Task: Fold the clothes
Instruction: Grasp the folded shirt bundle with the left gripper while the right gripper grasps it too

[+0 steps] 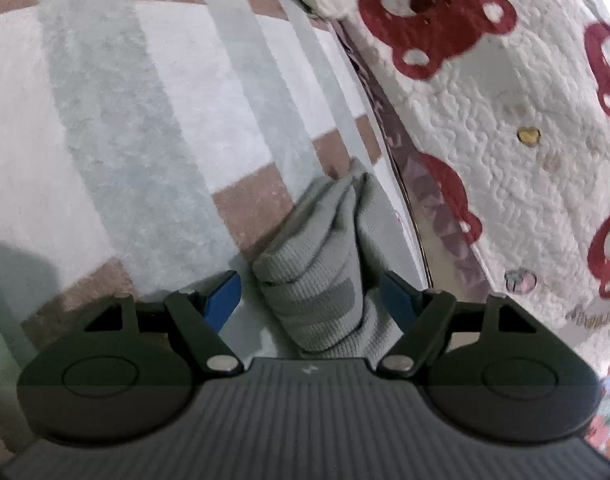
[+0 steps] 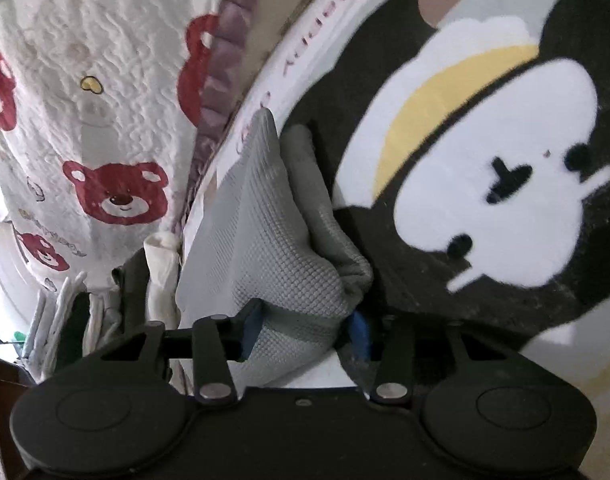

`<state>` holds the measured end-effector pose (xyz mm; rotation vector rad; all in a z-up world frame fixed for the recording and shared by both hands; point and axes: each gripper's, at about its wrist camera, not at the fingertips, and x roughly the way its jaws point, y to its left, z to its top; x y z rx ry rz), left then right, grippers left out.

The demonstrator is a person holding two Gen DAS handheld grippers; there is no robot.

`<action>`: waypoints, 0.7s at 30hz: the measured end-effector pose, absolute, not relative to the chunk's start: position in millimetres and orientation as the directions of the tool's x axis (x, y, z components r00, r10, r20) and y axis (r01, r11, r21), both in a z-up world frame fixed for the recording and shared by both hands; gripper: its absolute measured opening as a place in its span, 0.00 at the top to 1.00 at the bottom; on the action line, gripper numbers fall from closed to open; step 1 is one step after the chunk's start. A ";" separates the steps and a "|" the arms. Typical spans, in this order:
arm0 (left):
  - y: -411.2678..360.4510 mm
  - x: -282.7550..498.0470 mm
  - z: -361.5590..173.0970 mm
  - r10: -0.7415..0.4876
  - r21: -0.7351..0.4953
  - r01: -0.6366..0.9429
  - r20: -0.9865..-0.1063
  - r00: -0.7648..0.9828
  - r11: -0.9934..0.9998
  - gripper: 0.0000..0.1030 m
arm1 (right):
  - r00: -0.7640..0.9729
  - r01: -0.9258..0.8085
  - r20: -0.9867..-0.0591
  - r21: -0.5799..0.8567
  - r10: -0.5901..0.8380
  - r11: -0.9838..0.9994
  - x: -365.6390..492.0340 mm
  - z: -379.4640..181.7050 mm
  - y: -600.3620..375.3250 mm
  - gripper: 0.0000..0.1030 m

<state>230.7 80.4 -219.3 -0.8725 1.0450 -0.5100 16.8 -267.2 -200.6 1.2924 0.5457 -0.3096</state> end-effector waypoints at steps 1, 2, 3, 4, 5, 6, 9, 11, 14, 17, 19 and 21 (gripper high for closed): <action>76.0 230.1 -218.4 -0.734 -0.814 -0.017 -0.533 0.420 0.581 0.52 | 0.835 0.510 -0.546 0.815 0.068 0.274 17.8 -199.1 -266.2 0.52; 72.6 229.4 -216.1 -0.735 -0.805 0.002 -0.540 0.411 0.593 0.67 | 0.836 0.511 -0.547 0.809 0.053 0.290 18.8 -197.5 -265.4 0.60; 69.2 228.7 -213.8 -0.735 -0.796 0.022 -0.546 0.402 0.604 0.71 | 0.832 0.511 -0.553 0.788 0.031 0.343 22.2 -191.4 -268.1 0.64; 64.8 227.5 -210.4 -0.738 -0.788 0.044 -0.553 0.387 0.614 0.75 | 0.829 0.511 -0.559 0.764 0.010 0.394 25.6 -185.4 -270.8 0.67; 57.9 225.2 -204.2 -0.746 -0.781 0.070 -0.560 0.359 0.620 0.78 | 0.827 0.509 -0.563 0.738 -0.013 0.443 29.0 -179.2 -273.6 0.70; 49.7 221.8 -197.0 -0.751 -0.768 0.103 -0.574 0.326 0.632 0.78 | 0.829 0.502 -0.558 0.704 -0.046 0.503 33.2 -169.8 -278.4 0.71; 22.8 205.2 -171.7 -0.721 -0.686 0.228 -0.629 0.291 0.691 0.75 | 0.837 0.498 -0.532 0.645 -0.127 0.579 47.7 -142.1 -293.9 0.72; 19.6 201.8 -170.0 -0.707 -0.680 0.208 -0.636 0.310 0.703 0.67 | 0.835 0.508 -0.534 0.652 -0.135 0.563 58.0 -132.2 -306.5 0.72; 24.3 204.5 -181.2 -0.700 -0.695 0.153 -0.639 0.318 0.703 0.63 | 0.814 0.527 -0.568 0.633 -0.122 0.567 62.0 -135.6 -312.0 0.68; 38.7 209.7 -205.0 -0.774 -0.801 0.032 -0.565 0.285 0.597 0.59 | 0.817 0.541 -0.568 0.700 -0.096 0.466 49.0 -158.4 -318.8 0.63; 44.0 210.8 -209.9 -0.797 -0.838 -0.018 -0.526 0.298 0.546 0.59 | 0.834 0.530 -0.547 0.762 -0.069 0.372 35.2 -175.6 -321.6 0.63; 42.4 210.5 -205.9 -0.800 -0.842 0.005 -0.510 0.315 0.539 0.59 | 0.845 0.522 -0.533 0.804 -0.045 0.283 20.6 -191.2 -321.4 0.63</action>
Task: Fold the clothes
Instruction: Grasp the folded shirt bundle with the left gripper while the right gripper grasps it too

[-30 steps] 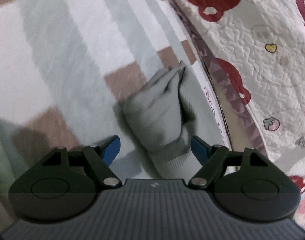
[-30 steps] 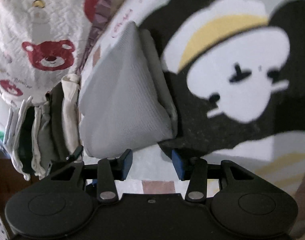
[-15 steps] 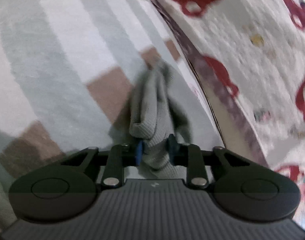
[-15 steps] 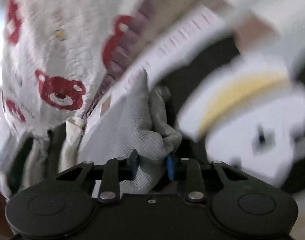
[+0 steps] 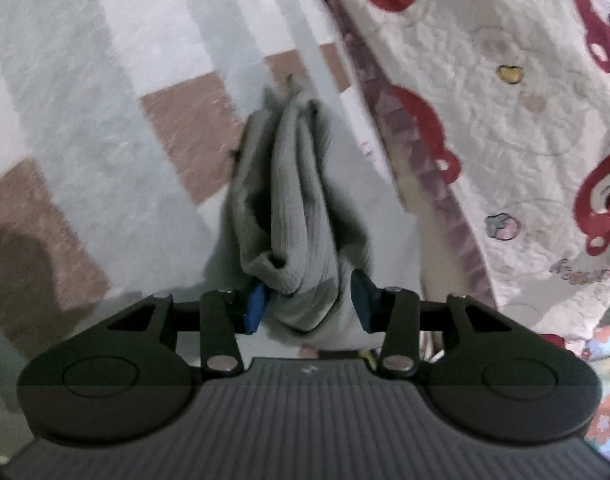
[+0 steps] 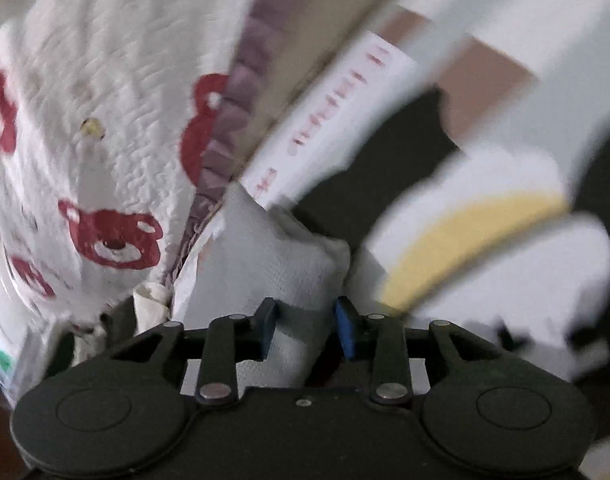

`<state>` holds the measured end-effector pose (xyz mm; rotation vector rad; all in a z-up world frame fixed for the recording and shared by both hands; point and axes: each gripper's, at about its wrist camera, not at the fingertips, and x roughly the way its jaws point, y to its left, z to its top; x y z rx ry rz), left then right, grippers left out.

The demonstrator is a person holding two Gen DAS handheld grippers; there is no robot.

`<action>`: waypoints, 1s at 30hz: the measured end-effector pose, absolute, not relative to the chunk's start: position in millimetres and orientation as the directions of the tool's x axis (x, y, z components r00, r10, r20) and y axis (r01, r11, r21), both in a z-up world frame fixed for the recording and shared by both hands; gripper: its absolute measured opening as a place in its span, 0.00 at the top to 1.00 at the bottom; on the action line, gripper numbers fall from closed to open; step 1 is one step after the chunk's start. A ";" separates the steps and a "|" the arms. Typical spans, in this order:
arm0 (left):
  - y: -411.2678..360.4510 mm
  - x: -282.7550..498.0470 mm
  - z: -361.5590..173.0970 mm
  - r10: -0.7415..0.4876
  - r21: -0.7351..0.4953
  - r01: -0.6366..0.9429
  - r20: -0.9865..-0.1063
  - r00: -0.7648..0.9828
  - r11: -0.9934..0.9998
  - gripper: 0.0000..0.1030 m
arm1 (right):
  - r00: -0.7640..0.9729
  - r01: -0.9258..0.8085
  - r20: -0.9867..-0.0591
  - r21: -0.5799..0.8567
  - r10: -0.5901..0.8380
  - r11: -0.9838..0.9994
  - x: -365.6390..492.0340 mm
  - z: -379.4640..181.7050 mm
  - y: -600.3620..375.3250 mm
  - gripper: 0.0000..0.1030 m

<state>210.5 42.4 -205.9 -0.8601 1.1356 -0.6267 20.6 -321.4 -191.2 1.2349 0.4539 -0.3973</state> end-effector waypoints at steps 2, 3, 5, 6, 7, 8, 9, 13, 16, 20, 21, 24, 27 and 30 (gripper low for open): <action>40.7 210.1 -202.1 -0.802 -0.845 0.027 -0.497 0.332 0.534 0.57 | 0.852 0.516 -0.523 0.831 -0.024 0.207 12.3 -203.9 -319.7 0.59; 40.2 209.9 -201.3 -0.800 -0.843 0.032 -0.497 0.336 0.537 0.56 | 0.855 0.512 -0.519 0.833 -0.025 0.211 15.2 -203.8 -319.3 0.58; 41.5 209.3 -201.9 -0.792 -0.837 0.030 -0.504 0.344 0.546 0.54 | 0.860 0.503 -0.510 0.836 -0.029 0.221 21.1 -203.7 -318.4 0.50; 42.0 209.7 -202.9 -0.786 -0.833 0.026 -0.511 0.348 0.553 0.55 | 0.862 0.500 -0.506 0.832 -0.040 0.241 24.6 -202.2 -318.4 0.48; 42.7 210.1 -204.2 -0.784 -0.833 0.018 -0.513 0.348 0.553 0.56 | 0.864 0.496 -0.501 0.828 -0.051 0.261 28.1 -200.7 -318.5 0.45; 43.8 210.6 -206.3 -0.791 -0.842 0.001 -0.507 0.343 0.540 0.56 | 0.871 0.484 -0.487 0.835 -0.057 0.260 30.9 -202.5 -319.2 0.43; 44.6 211.0 -208.1 -0.798 -0.851 -0.012 -0.498 0.339 0.526 0.56 | 0.879 0.472 -0.474 0.846 -0.054 0.247 33.7 -204.6 -321.3 0.43; 41.5 210.2 -209.0 -0.794 -0.844 0.010 -0.501 0.345 0.537 0.56 | 0.886 0.458 -0.461 0.852 -0.051 0.252 45.8 -204.3 -324.2 0.42; 36.7 212.0 -212.4 -0.770 -0.811 0.028 -0.543 0.334 0.584 0.57 | 0.877 0.467 -0.475 0.816 -0.064 0.342 56.0 -197.1 -320.1 0.48; 25.0 213.0 -208.9 -0.739 -0.748 0.092 -0.617 0.272 0.658 0.63 | 0.879 0.445 -0.440 0.620 -0.184 0.646 58.6 -154.5 -293.8 0.73; 22.7 212.6 -207.3 -0.735 -0.739 0.107 -0.622 0.271 0.665 0.63 | 0.887 0.426 -0.415 0.563 -0.203 0.708 61.1 -143.9 -286.1 0.73; 19.8 212.4 -205.1 -0.731 -0.730 0.127 -0.626 0.272 0.672 0.62 | 0.886 0.415 -0.416 0.514 -0.205 0.750 68.1 -136.4 -286.0 0.73; 29.4 213.8 -208.1 -0.745 -0.765 0.078 -0.590 0.312 0.639 0.59 | 0.869 0.461 -0.467 0.643 -0.164 0.612 61.8 -159.8 -309.9 0.71; 40.8 217.0 -209.2 -0.742 -0.793 0.047 -0.546 0.389 0.608 0.59 | 0.884 0.452 -0.452 0.768 -0.116 0.454 52.7 -178.9 -328.5 0.67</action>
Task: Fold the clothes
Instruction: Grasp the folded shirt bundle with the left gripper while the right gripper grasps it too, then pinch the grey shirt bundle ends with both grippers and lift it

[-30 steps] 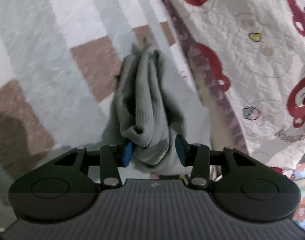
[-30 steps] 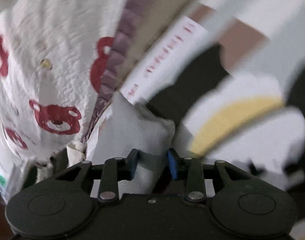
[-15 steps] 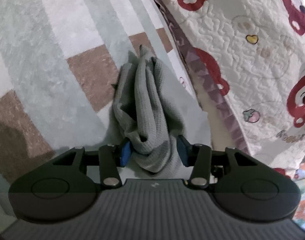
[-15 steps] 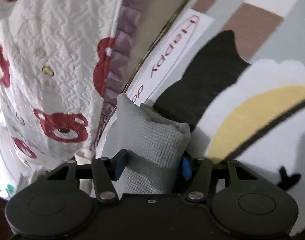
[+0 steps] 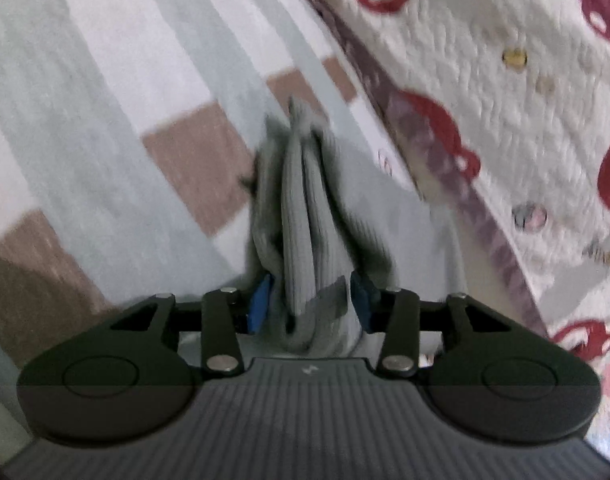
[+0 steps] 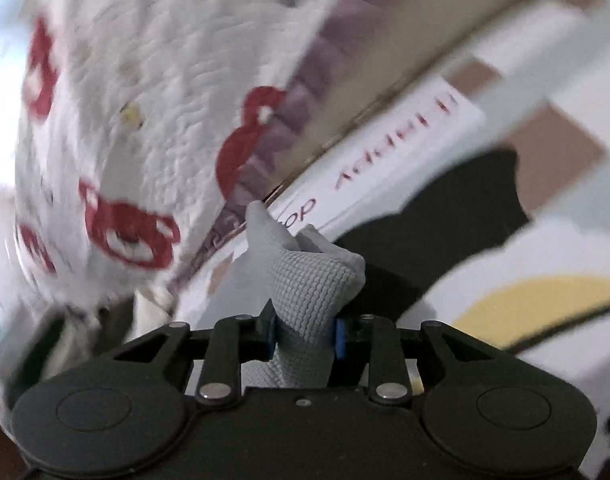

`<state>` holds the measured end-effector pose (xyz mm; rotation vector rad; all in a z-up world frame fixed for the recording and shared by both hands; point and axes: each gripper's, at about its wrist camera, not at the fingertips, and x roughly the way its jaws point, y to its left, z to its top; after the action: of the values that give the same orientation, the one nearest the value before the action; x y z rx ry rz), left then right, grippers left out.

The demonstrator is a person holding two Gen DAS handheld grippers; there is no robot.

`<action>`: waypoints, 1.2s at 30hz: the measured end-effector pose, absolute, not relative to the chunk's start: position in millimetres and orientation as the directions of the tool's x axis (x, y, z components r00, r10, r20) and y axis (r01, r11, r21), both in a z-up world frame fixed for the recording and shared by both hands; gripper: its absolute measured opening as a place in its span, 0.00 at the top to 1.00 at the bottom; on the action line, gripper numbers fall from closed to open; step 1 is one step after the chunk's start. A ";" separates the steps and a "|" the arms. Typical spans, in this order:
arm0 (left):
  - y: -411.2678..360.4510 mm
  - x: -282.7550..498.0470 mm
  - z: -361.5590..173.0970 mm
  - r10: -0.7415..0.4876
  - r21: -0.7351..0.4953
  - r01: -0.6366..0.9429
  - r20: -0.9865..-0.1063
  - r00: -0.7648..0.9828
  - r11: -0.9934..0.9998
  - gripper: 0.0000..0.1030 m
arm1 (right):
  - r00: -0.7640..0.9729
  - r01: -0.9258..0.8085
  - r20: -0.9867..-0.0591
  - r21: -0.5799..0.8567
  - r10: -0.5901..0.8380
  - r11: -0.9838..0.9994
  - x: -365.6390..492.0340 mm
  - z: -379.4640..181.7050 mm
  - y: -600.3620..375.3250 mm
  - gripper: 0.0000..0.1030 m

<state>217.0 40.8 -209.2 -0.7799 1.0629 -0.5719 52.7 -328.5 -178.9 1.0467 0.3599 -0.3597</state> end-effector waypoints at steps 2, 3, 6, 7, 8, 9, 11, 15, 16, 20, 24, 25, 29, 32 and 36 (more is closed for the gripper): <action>45.7 222.8 -213.3 -0.742 -0.815 0.007 -0.523 0.420 0.579 0.57 | 0.879 0.464 -0.463 0.775 -0.113 0.428 56.4 -179.8 -328.5 0.63; 44.0 227.4 -215.6 -0.742 -0.815 -0.004 -0.529 0.412 0.579 0.57 | 0.873 0.476 -0.475 0.772 -0.115 0.422 57.3 -180.0 -327.6 0.61; 30.9 238.5 -217.2 -0.728 -0.793 0.017 -0.552 0.407 0.610 0.50 | 0.863 0.494 -0.492 0.772 -0.115 0.399 59.6 -186.1 -325.8 0.53; 25.0 241.9 -216.9 -0.726 -0.785 0.031 -0.555 0.406 0.618 0.47 | 0.860 0.499 -0.498 0.773 -0.111 0.392 60.0 -188.8 -325.9 0.51; 20.0 244.6 -216.1 -0.721 -0.777 0.046 -0.559 0.409 0.628 0.43 | 0.860 0.499 -0.500 0.781 -0.102 0.375 60.0 -192.7 -326.6 0.48; 17.2 245.8 -214.6 -0.712 -0.765 0.061 -0.563 0.419 0.641 0.42 | 0.861 0.497 -0.501 0.792 -0.088 0.355 60.1 -197.6 -328.0 0.46; 11.6 247.5 -211.7 -0.696 -0.741 0.091 -0.572 0.435 0.666 0.42 | 0.872 0.479 -0.484 0.816 -0.072 0.322 59.9 -202.4 -329.5 0.45; 0.9 243.3 -208.6 -0.679 -0.687 0.159 -0.605 0.416 0.709 0.81 | 0.885 0.451 -0.461 0.822 -0.057 0.347 64.8 -200.6 -327.9 0.57; -3.6 240.6 -205.3 -0.660 -0.653 0.186 -0.622 0.422 0.734 0.81 | 0.898 0.424 -0.436 0.818 -0.062 0.390 64.0 -195.5 -324.9 0.74; -50.5 207.6 -165.0 -0.524 -0.304 0.447 -0.659 0.539 0.841 0.85 | 0.887 0.432 -0.437 0.670 -0.151 0.603 67.7 -152.6 -306.4 0.76; -40.5 212.5 -167.7 -0.611 -0.486 0.371 -0.633 0.475 0.791 0.81 | 0.835 0.526 -0.502 0.610 -0.223 0.593 65.7 -153.9 -316.0 0.76; -38.6 214.5 -170.4 -0.603 -0.482 0.363 -0.640 0.476 0.798 0.80 | 0.829 0.538 -0.518 0.637 -0.210 0.553 64.4 -160.6 -322.2 0.75; -23.6 225.7 -191.8 -0.633 -0.589 0.251 -0.639 0.438 0.768 0.61 | 0.852 0.518 -0.502 0.765 -0.149 0.383 57.2 -181.4 -340.2 0.70; -10.0 231.1 -210.9 -0.678 -0.696 0.137 -0.605 0.417 0.705 0.59 | 0.870 0.491 -0.477 0.818 -0.123 0.298 54.6 -191.6 -340.4 0.62; -7.6 232.9 -214.3 -0.688 -0.710 0.146 -0.577 0.441 0.689 0.55 | 0.895 0.447 -0.439 0.879 -0.086 0.163 52.6 -210.5 -343.8 0.49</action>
<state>232.9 -7.6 -214.3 -0.6338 0.9869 -0.5628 52.6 -343.8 -210.5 1.3596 0.3173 -0.3892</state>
